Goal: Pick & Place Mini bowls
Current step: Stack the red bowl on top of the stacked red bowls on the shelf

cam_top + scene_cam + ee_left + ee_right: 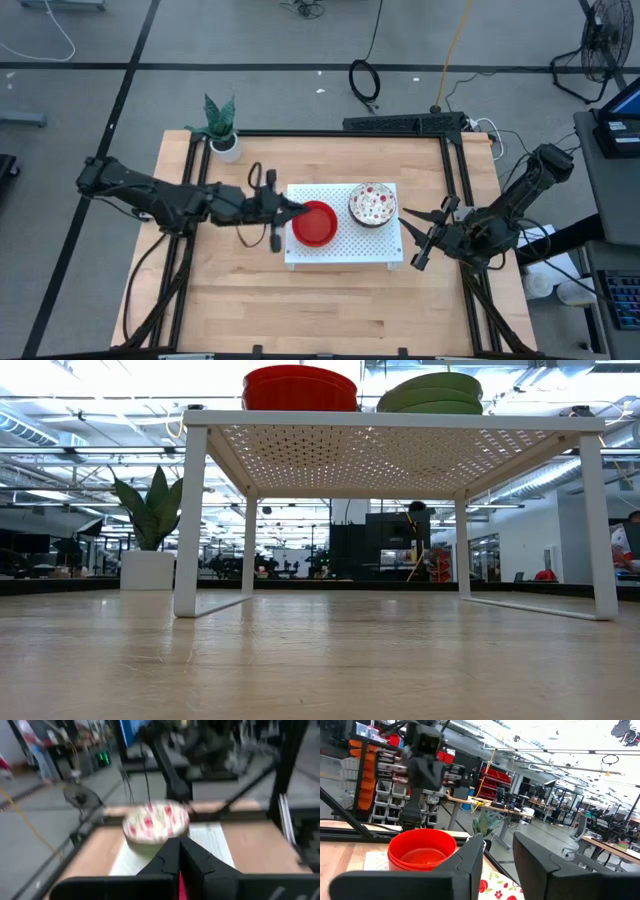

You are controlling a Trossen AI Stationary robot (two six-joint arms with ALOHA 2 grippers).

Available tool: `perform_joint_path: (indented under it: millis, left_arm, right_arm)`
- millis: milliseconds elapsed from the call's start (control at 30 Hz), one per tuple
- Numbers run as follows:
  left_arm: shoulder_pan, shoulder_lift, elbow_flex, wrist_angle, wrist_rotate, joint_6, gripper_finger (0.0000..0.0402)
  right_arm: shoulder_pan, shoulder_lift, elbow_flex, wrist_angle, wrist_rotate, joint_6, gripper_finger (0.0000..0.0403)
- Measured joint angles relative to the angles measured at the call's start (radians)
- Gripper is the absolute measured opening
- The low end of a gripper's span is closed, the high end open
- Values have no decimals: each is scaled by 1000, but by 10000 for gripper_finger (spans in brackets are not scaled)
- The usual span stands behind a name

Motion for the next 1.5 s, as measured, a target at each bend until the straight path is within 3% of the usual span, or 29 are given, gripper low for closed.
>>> perform_joint_path:
  millis: [200,333,767,1067,1333,1500]
  left_arm:
    - [-8,19,-1,-196,-50,-121,23]
    - [-9,77,-2,-242,-102,-140,6]
    - [-14,148,-10,-158,-107,-153,7]
    - [-9,79,-10,-5,-93,13,4]
    - [83,129,-32,-98,-81,-107,19]
    - [106,165,-83,-8,-34,-116,4]
  right_arm:
    - [0,0,0,0,0,15,93]
    - [0,0,0,0,-1,17,93]
    - [0,0,0,-9,0,17,93]
    - [0,0,0,-11,-1,17,93]
    - [0,0,0,-11,-2,19,93]
    - [0,0,0,-9,-2,19,93]
